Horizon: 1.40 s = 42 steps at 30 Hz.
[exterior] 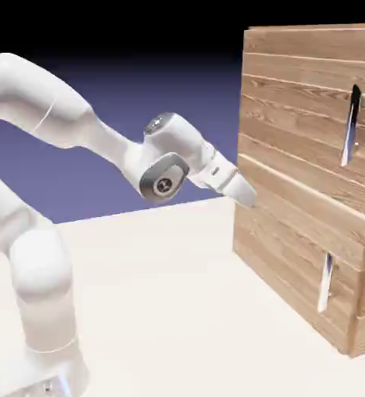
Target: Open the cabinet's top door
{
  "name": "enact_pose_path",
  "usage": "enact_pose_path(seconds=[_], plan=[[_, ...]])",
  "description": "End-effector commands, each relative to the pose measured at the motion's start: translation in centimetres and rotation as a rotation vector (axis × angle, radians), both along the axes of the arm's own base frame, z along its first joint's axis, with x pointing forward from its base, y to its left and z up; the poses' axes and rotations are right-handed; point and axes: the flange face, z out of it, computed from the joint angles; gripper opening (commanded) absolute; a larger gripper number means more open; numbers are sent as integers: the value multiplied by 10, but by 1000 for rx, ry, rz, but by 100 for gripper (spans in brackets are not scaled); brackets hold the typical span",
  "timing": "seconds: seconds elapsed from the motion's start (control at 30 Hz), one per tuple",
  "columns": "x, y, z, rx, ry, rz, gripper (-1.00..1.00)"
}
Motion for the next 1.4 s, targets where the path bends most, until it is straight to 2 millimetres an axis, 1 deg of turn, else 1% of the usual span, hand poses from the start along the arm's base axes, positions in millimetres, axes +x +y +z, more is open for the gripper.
enact_pose_path(seconds=[0.0, 0.2, 0.37, 0.53, 0.7, 0.87, 1.03, 1.2, 1.37], plan=[[1, 2, 7, 0, -16, 5, 0], [6, 13, 48, 2, -112, 29, 0], [7, 18, 77, 6, -191, 43, 0], [7, 17, 103, 13, -269, 51, 0], [7, 12, 123, 21, -343, 54, 0], [8, 3, 138, 31, -414, 53, 0], [11, -10, 148, 41, -479, 48, 0], [17, -28, 152, 51, -539, 41, 0], [25, -48, 151, 60, -593, 31, 0]])
